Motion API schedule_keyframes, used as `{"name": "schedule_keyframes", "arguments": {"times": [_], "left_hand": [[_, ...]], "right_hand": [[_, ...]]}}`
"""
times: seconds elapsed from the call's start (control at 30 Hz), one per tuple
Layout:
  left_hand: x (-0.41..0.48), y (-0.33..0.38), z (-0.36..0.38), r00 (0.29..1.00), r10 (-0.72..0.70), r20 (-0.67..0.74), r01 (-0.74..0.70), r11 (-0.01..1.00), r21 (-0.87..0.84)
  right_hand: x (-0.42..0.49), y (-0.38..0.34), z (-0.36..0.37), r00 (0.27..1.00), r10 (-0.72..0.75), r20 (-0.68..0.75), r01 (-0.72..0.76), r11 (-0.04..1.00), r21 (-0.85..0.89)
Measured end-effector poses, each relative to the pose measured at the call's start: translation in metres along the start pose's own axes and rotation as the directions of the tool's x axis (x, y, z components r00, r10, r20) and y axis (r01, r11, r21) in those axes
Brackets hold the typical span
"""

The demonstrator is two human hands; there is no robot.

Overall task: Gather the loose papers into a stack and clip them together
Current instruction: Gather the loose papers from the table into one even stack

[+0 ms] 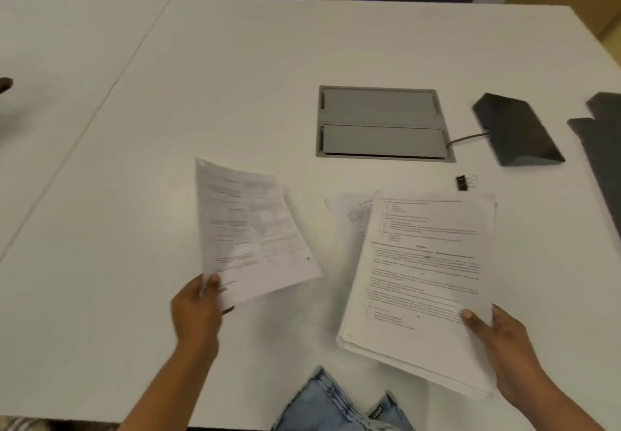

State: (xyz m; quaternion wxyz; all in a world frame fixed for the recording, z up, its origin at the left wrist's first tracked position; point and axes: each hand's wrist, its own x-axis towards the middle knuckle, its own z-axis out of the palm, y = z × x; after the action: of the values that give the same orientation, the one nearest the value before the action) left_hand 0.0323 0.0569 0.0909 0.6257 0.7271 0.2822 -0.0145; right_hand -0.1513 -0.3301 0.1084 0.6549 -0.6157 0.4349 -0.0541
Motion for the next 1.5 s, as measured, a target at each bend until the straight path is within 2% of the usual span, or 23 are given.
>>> {"name": "schedule_keyframes", "arguments": {"times": [0.07, 0.13, 0.23, 0.33, 0.43, 0.53, 0.63, 0.7, 0.77, 0.8, 0.9, 0.97, 1.07, 1.13, 1.23, 1.3, 1.43, 1.5], "left_hand": [[-0.012, 0.018, -0.007, 0.999, 0.009, 0.049, -0.006, 0.997, -0.071], [-0.027, 0.035, -0.009, 0.985, 0.008, 0.17, 0.011, 0.993, -0.113], [-0.052, 0.051, 0.001, 0.933, 0.009, 0.36, 0.03, 0.994, -0.102], [-0.073, 0.052, 0.017, 0.879, -0.006, 0.477, 0.053, 0.995, -0.086], [-0.089, 0.043, 0.034, 0.852, -0.031, 0.523, 0.051, 0.998, -0.023], [-0.093, 0.035, 0.044, 0.865, -0.047, 0.499, 0.008, 0.997, 0.079], [-0.09, 0.033, 0.048, 0.878, -0.048, 0.477, -0.09, 0.961, 0.262], [-0.085, 0.035, 0.048, 0.856, -0.045, 0.515, -0.187, 0.902, 0.389], [-0.077, 0.04, 0.048, 0.811, -0.086, 0.579, -0.189, 0.898, 0.398], [-0.073, 0.044, 0.05, 0.778, -0.129, 0.615, -0.142, 0.918, 0.372], [-0.051, 0.055, 0.053, 0.597, -0.303, 0.742, 0.14, 0.951, 0.276], [-0.036, 0.059, 0.053, 0.491, -0.336, 0.804, 0.291, 0.933, 0.212], [-0.03, 0.057, 0.06, 0.445, -0.324, 0.835, 0.284, 0.935, 0.211], [-0.037, 0.056, 0.071, 0.468, -0.283, 0.837, 0.232, 0.953, 0.193], [-0.049, 0.053, 0.085, 0.61, -0.214, 0.763, 0.163, 0.976, 0.143], [-0.053, 0.05, 0.089, 0.67, -0.187, 0.718, 0.135, 0.982, 0.13], [-0.056, 0.042, 0.086, 0.711, -0.154, 0.686, 0.134, 0.988, 0.083], [-0.054, 0.039, 0.084, 0.727, -0.149, 0.67, 0.143, 0.988, 0.065]], "right_hand": [[0.002, -0.002, 0.005, 1.0, 0.005, 0.016, -0.005, 1.0, 0.009], [0.003, -0.002, 0.011, 0.999, 0.014, 0.036, -0.014, 1.0, 0.01], [0.004, -0.005, 0.023, 0.997, 0.013, 0.078, -0.013, 1.0, -0.003], [0.005, -0.009, 0.037, 0.992, 0.008, 0.127, -0.006, 1.0, -0.016], [0.002, -0.015, 0.051, 0.984, 0.006, 0.18, 0.0, 0.999, -0.033], [-0.001, -0.023, 0.062, 0.973, -0.003, 0.232, 0.005, 1.0, -0.01], [-0.003, -0.031, 0.067, 0.966, -0.004, 0.26, -0.01, 0.999, 0.053], [-0.003, -0.035, 0.068, 0.958, -0.017, 0.285, -0.002, 0.998, 0.068], [-0.003, -0.039, 0.069, 0.954, -0.022, 0.299, -0.004, 0.996, 0.086], [-0.003, -0.04, 0.069, 0.952, -0.025, 0.305, -0.003, 0.996, 0.091], [-0.002, -0.045, 0.068, 0.939, -0.041, 0.341, 0.004, 0.994, 0.109], [-0.001, -0.049, 0.068, 0.926, -0.048, 0.374, 0.006, 0.994, 0.113], [-0.003, -0.054, 0.073, 0.918, -0.05, 0.393, 0.018, 0.996, 0.085], [-0.004, -0.057, 0.078, 0.938, -0.038, 0.343, 0.024, 0.999, 0.047], [0.0, -0.059, 0.083, 0.929, -0.057, 0.366, 0.067, 0.998, -0.015], [0.006, -0.059, 0.084, 0.917, -0.082, 0.39, 0.103, 0.994, -0.033], [0.023, -0.051, 0.077, 0.91, -0.062, 0.411, 0.104, 0.991, -0.081], [0.035, -0.049, 0.074, 0.926, -0.014, 0.377, 0.074, 0.987, -0.145]]}}
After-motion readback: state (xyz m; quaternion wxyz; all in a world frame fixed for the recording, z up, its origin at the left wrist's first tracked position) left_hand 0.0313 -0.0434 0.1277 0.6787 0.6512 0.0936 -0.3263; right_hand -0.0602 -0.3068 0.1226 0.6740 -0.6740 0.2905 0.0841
